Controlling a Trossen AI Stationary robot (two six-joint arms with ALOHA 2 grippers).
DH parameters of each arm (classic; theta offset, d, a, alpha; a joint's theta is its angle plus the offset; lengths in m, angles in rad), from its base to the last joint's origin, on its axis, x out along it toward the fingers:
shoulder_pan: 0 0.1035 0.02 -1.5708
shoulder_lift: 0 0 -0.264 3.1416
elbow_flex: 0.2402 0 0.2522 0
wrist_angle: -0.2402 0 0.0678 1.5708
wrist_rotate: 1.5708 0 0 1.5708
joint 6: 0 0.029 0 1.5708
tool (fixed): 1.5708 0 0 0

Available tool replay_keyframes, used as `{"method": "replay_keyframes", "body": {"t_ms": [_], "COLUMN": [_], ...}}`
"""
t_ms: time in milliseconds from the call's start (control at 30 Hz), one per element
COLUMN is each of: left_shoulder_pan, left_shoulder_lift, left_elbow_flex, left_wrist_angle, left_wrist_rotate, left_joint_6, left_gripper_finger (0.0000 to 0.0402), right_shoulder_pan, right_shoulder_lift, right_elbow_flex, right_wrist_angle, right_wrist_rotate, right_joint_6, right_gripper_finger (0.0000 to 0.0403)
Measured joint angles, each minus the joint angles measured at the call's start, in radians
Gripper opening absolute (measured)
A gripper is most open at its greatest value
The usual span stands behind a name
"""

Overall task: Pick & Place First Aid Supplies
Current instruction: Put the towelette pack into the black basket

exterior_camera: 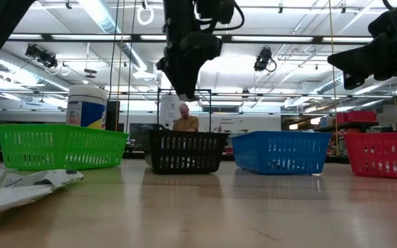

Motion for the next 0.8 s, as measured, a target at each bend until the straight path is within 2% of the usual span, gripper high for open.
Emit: {"method": "replay_keyframes", "body": {"t_ms": [333, 800], "left_shoulder_pan": [-0.081, -0.136], "left_shoulder_lift": [-0.003, -0.002], "left_elbow_flex": [-0.112, -0.232], "left_wrist_angle": [0.085, 0.179], "left_wrist_rotate": [0.148, 0.165], "left_joint_6": [-0.043, -0.042], "left_gripper_finger": [0.0183, 0.0183], "right_shoulder_pan": [0.000, 0.000], "right_shoulder_lift": [0.000, 0.000], "right_elbow_flex": [0.000, 0.000], "right_wrist_angle": [0.000, 0.000], "right_wrist_rotate": [0.000, 0.000], "right_joint_6": [0.000, 0.000], "right_gripper_finger": [0.0023, 0.0023]}}
